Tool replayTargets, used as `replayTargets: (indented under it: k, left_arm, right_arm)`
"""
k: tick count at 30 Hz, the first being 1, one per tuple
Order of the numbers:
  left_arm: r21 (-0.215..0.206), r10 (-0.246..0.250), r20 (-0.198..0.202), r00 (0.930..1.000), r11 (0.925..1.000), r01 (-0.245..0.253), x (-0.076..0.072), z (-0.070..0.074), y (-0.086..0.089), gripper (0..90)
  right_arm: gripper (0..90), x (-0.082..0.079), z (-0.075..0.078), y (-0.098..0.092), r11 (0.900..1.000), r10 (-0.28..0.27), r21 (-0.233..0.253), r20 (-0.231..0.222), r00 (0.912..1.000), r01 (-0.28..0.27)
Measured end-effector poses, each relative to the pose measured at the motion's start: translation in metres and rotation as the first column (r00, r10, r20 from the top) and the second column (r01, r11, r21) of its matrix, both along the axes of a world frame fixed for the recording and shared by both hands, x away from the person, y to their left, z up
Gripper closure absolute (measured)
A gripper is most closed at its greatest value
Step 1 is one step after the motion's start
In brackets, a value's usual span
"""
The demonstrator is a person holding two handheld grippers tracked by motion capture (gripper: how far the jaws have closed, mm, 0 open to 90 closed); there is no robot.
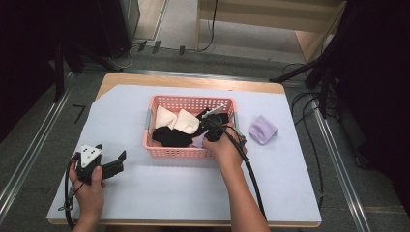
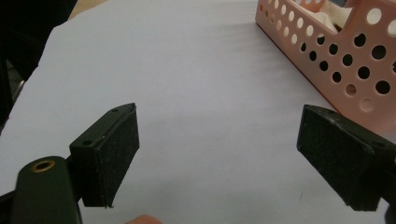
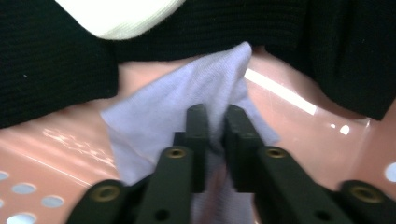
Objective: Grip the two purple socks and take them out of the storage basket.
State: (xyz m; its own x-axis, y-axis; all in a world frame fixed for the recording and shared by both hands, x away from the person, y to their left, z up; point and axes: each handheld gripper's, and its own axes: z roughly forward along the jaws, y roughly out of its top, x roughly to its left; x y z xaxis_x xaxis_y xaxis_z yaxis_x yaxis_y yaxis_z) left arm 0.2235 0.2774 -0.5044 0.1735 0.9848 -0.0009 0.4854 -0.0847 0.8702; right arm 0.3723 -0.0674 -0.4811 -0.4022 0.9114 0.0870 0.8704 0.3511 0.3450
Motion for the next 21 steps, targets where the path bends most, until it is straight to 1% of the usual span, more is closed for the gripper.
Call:
replayTargets:
  k: [2,3,4,5,6,8,9,10,12,13,14,15,16,17,18,19,20,21]
  left_arm:
    - [0.001,0.000,0.001,1.0000,1.0000,0.000,0.000,0.000,0.000,13.9]
    - [0.000,0.000,0.000,1.0000,1.0000,0.000,0.000,0.000,0.000,13.9]
    - [-0.001,0.000,0.000,1.0000,1.0000,0.000,0.000,0.000,0.000,13.9]
    - [-0.001,-0.001,0.002,1.0000,1.0000,0.001,0.000,0.000,0.000,13.9]
    - [-0.001,-0.001,0.001,1.0000,1.0000,0.001,0.000,0.000,0.000,13.9]
    - [0.001,-0.001,-0.002,1.0000,1.0000,0.001,0.000,0.000,0.000,13.9]
    - [0.002,-0.001,-0.001,1.0000,1.0000,0.001,0.000,0.000,0.000,13.9]
    - [0.001,-0.001,-0.001,1.0000,1.0000,0.001,0.000,0.000,0.000,13.9]
    - [0.002,-0.001,-0.002,1.0000,1.0000,0.001,0.000,0.000,0.000,13.9]
    - [0.001,0.001,0.000,1.0000,1.0000,-0.001,0.000,0.000,0.000,13.9]
    - [0.001,0.000,-0.002,1.0000,1.0000,0.000,0.000,0.000,0.000,13.9]
    - [0.002,0.000,-0.002,1.0000,1.0000,0.000,0.000,0.000,0.000,13.9]
    - [0.001,0.000,-0.002,1.0000,1.0000,0.000,0.000,0.000,0.000,13.9]
    - [0.002,-0.001,-0.002,1.0000,1.0000,0.001,0.000,0.000,0.000,13.9]
    - [0.002,0.000,-0.003,1.0000,1.0000,0.000,0.000,0.000,0.000,13.9]
    - [0.002,0.000,-0.002,1.0000,1.0000,0.000,0.000,0.000,0.000,13.9]
    - [0.002,0.001,0.000,1.0000,1.0000,-0.001,0.000,0.000,0.000,13.9]
    - [0.002,-0.001,-0.002,1.0000,1.0000,0.001,0.000,0.000,0.000,13.9]
  right_arm:
    - [84.7,-0.001,0.000,-0.003,1.000,-0.007,0.024,0.007,1.0000,0.007]
    - [85.0,-0.004,0.000,-0.005,0.999,-0.017,0.035,0.053,0.9984,0.015]
    - [85.0,-0.004,0.000,-0.005,0.999,-0.017,0.035,0.053,0.9984,0.015]
    - [84.9,-0.006,0.001,-0.007,0.999,-0.025,0.050,0.081,0.9964,0.021]
    - [85.0,-0.008,0.002,-0.009,0.996,-0.046,0.077,0.110,0.9928,0.038]
    - [84.8,-0.011,0.007,-0.012,0.990,-0.068,0.133,0.165,0.9839,0.046]
    - [84.8,-0.013,0.014,-0.014,0.987,-0.085,0.150,0.236,0.9680,0.051]
    - [84.8,-0.013,0.014,-0.014,0.987,-0.085,0.150,0.236,0.9680,0.051]
    - [84.9,-0.016,0.020,-0.016,0.982,-0.100,0.185,0.281,0.9543,0.049]
    - [84.9,-0.018,0.023,-0.018,0.978,-0.120,0.201,0.303,0.9456,0.059]
    - [84.9,-0.018,0.023,-0.018,0.978,-0.120,0.201,0.303,0.9456,0.059]
    - [84.9,-0.019,0.024,-0.020,0.974,-0.129,0.217,0.313,0.9408,0.062]
    - [84.9,-0.020,0.025,-0.020,0.972,-0.140,0.226,0.317,0.9381,0.068]
    - [84.9,-0.022,0.027,-0.022,0.968,-0.152,0.238,0.334,0.9303,0.073]
    - [84.9,-0.025,0.031,-0.025,0.957,-0.171,0.282,0.378,0.9100,0.063]
    - [84.9,-0.025,0.031,-0.025,0.957,-0.171,0.282,0.378,0.9100,0.063]
    - [84.9,-0.027,0.034,-0.026,0.950,-0.176,0.310,0.399,0.8999,0.048]
    - [84.9,-0.029,0.036,-0.028,0.945,-0.180,0.326,0.425,0.8870,0.035]
